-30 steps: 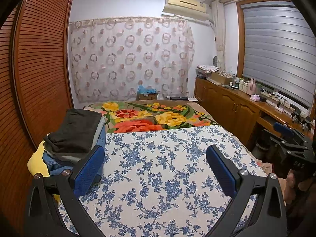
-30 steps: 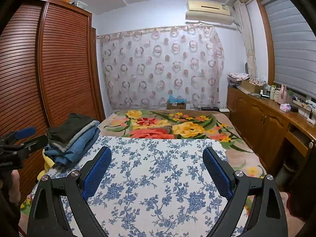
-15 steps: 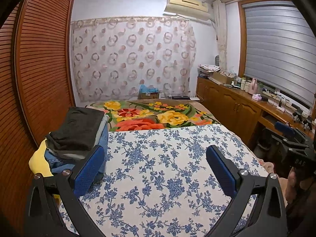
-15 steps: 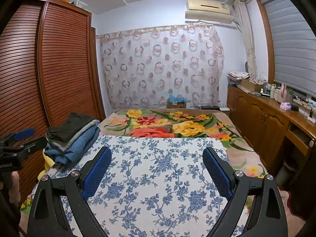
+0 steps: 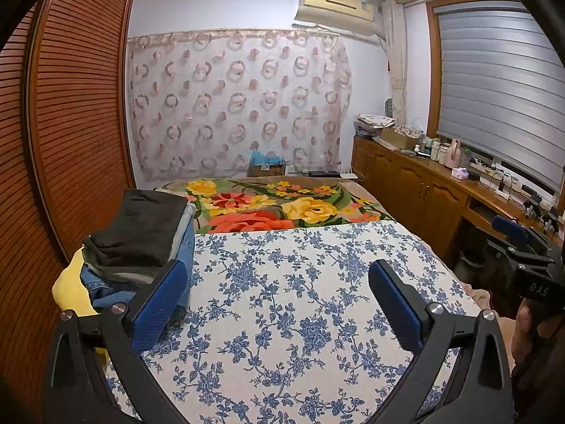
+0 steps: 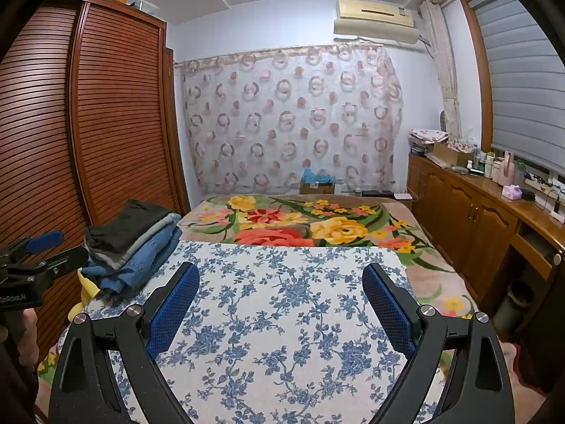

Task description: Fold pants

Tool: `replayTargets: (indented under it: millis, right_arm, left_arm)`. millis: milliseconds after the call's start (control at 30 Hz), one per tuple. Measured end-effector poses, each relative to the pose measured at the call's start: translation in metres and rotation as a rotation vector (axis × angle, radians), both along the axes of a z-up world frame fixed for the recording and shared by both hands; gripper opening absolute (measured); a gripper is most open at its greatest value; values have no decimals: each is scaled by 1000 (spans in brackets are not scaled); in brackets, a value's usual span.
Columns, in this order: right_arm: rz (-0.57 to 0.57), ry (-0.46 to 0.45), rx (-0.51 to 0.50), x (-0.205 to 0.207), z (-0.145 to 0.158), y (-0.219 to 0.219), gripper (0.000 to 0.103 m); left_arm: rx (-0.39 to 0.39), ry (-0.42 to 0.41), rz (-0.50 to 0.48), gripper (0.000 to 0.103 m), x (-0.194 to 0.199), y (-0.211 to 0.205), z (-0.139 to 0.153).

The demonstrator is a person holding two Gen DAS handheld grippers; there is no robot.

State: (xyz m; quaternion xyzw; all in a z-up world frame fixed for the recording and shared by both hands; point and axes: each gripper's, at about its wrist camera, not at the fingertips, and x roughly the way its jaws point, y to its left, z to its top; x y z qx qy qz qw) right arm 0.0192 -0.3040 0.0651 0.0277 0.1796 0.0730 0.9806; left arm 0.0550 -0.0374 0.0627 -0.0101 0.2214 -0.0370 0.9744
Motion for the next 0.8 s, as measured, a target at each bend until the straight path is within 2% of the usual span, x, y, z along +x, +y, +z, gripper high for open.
replayTargets:
  millis: [800]
  right_arm:
    - [2,-3,-3,-2,-1,2,94]
  left_arm:
    - [-1,-1,-1,103,-1,0,-1]
